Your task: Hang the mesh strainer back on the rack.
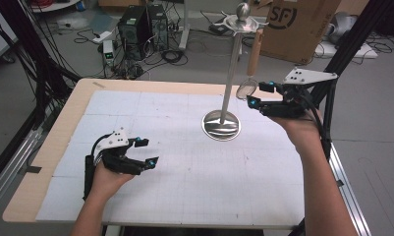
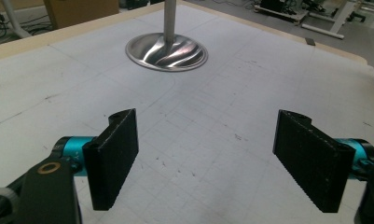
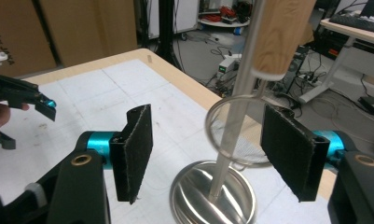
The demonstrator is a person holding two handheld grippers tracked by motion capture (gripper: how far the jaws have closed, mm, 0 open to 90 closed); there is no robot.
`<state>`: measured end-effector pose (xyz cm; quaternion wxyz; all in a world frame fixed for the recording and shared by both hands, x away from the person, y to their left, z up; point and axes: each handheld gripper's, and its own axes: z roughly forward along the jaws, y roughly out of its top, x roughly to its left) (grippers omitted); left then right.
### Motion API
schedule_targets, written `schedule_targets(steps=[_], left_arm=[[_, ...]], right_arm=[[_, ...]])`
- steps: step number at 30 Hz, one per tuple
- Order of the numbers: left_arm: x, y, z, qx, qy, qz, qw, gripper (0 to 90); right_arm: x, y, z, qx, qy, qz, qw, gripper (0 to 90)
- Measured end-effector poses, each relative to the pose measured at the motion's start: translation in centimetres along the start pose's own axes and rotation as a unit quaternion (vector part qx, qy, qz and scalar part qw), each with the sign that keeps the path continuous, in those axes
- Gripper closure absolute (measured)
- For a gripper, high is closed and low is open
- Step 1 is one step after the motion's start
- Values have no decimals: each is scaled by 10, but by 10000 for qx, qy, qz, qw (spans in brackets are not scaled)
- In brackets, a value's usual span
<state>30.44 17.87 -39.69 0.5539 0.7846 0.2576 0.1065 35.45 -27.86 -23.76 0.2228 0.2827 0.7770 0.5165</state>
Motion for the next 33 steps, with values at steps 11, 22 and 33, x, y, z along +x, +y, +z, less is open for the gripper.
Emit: schedule_targets(steps=[11, 22, 33], left_arm=[[0, 0, -1, -42, -32, 8, 10000, 228], [0, 0, -1, -53, -63, 21, 10000, 228], [0, 0, 0, -49, -76, 12, 10000, 227]], right_arm=[[9, -28, 3, -73, 108, -11, 9999, 305], [20, -63, 6, 57, 205, 40, 9998, 292], [37, -91, 14, 160, 361, 34, 9992, 282]])
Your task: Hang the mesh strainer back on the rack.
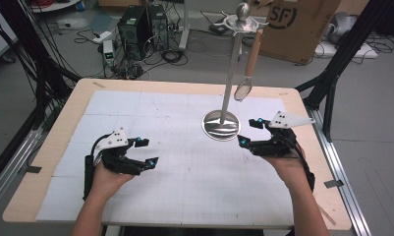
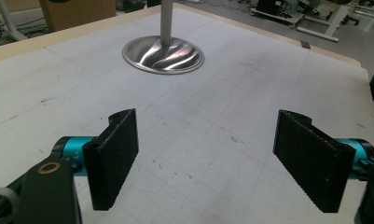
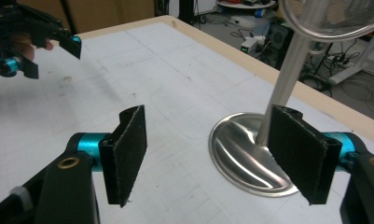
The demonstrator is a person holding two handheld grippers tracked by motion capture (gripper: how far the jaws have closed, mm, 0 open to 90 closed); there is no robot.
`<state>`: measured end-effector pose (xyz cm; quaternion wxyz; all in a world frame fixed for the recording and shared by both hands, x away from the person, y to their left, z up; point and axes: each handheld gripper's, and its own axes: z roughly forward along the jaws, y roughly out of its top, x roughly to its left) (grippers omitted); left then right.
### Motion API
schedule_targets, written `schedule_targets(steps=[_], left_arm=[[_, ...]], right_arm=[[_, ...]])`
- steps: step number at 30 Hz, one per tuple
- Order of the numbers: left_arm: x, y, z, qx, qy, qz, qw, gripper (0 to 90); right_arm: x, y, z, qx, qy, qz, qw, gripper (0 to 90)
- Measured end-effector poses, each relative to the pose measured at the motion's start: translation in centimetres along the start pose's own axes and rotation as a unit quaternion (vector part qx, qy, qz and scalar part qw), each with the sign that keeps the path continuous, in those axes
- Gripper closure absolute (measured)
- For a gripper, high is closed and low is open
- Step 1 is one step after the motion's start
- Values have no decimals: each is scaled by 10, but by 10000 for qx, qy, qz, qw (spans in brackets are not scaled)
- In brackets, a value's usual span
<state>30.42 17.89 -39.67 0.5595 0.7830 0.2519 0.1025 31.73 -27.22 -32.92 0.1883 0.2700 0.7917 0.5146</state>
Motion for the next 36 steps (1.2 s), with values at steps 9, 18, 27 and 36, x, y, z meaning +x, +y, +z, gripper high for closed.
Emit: schedule_targets(steps=[9, 18, 27, 36], left_arm=[[0, 0, 0, 1, 23, -16, 10000, 227], [-1, -1, 1, 8, 18, 4, 10000, 227], [-1, -1, 2, 15, 44, 16, 10000, 227], [-1, -2, 3, 11, 34, 12, 10000, 227]], right_arm=[[7, -17, 1, 2, 91, 69, 9999, 270], [7, -39, -1, -35, 87, 236, 9997, 256], [15, -54, 1, 72, 93, 252, 9996, 240], [21, -65, 7, 175, 221, 277, 9992, 230]])
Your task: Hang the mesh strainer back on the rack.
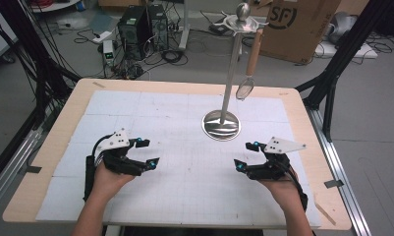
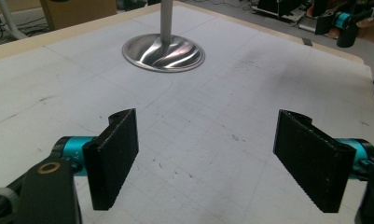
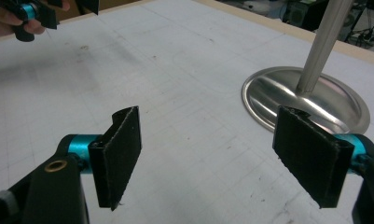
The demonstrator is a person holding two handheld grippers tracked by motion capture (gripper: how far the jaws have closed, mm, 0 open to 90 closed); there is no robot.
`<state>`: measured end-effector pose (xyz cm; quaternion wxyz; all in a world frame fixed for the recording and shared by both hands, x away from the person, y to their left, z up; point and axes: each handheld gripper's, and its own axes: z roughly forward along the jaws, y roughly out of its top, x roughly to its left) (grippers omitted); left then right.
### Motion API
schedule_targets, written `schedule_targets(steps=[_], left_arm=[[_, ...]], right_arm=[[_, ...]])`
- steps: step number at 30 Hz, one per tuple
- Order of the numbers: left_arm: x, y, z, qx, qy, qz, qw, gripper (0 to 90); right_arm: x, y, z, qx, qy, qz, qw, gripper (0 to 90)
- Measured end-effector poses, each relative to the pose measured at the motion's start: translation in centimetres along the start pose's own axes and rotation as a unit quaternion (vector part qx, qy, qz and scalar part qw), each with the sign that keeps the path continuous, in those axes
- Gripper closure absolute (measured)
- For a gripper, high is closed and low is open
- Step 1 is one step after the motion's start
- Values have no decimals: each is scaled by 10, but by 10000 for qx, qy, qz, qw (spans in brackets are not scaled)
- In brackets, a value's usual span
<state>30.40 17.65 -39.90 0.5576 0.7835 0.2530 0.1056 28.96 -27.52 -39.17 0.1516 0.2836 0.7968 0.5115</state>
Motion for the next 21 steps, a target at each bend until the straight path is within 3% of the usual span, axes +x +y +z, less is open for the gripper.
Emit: schedule_targets(steps=[8, 21], left_arm=[[0, 1, -1, -58, -14, 1, 10000, 227], [-1, 0, 2, -6, -28, 37, 10000, 227]], right_arm=[[-1, -4, 5, 75, 24, 29, 10000, 224], [-1, -6, 0, 66, -32, 80, 9999, 224]])
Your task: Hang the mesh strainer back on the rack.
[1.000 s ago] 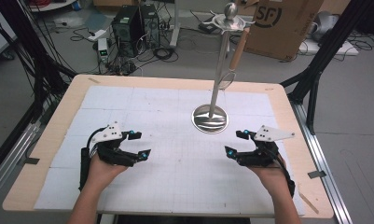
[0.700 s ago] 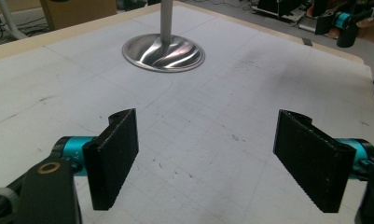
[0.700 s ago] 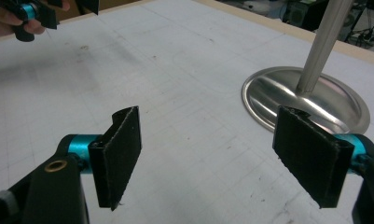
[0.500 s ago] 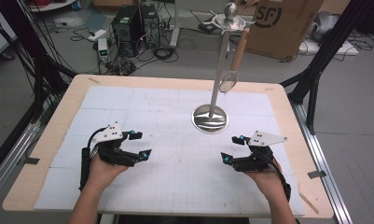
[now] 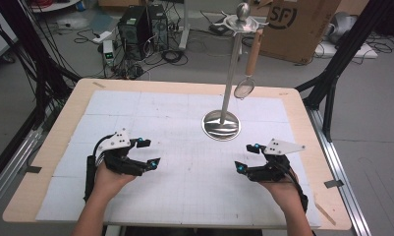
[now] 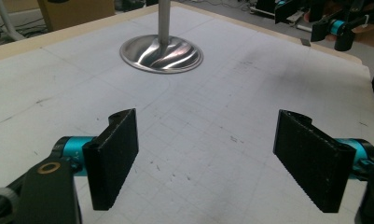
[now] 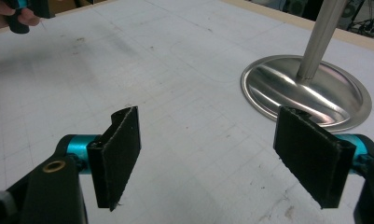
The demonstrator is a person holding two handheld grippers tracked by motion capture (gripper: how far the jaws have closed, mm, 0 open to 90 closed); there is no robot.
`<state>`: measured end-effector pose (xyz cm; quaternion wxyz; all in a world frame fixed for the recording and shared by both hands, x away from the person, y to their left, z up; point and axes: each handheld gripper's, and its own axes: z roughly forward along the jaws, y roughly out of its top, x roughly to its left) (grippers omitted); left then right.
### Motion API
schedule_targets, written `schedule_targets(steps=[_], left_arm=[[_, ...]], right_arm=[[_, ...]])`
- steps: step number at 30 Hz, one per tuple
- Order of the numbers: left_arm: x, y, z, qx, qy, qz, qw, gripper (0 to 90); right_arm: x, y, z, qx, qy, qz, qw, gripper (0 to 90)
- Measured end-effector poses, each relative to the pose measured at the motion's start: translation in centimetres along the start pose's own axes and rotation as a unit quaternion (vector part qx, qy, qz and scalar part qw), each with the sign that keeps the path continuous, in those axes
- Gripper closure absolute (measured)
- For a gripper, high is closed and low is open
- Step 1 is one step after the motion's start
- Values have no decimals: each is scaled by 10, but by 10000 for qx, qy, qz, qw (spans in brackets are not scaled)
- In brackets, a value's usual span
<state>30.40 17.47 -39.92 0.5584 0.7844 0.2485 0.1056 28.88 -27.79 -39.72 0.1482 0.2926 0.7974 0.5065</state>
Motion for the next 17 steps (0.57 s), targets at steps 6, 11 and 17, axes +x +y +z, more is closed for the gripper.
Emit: schedule_targets(steps=[6, 11, 17], left_arm=[[0, 0, -1, -13, 18, -18, 10000, 227], [0, 0, -1, -1, 11, -5, 10000, 227], [0, 0, 0, 5, 16, -8, 10000, 227]], right_arm=[[1, 0, 2, 41, 29, -10, 10000, 225], [0, -1, 4, 78, 56, -16, 10000, 225], [1, -1, 4, 62, 79, -28, 9999, 225]])
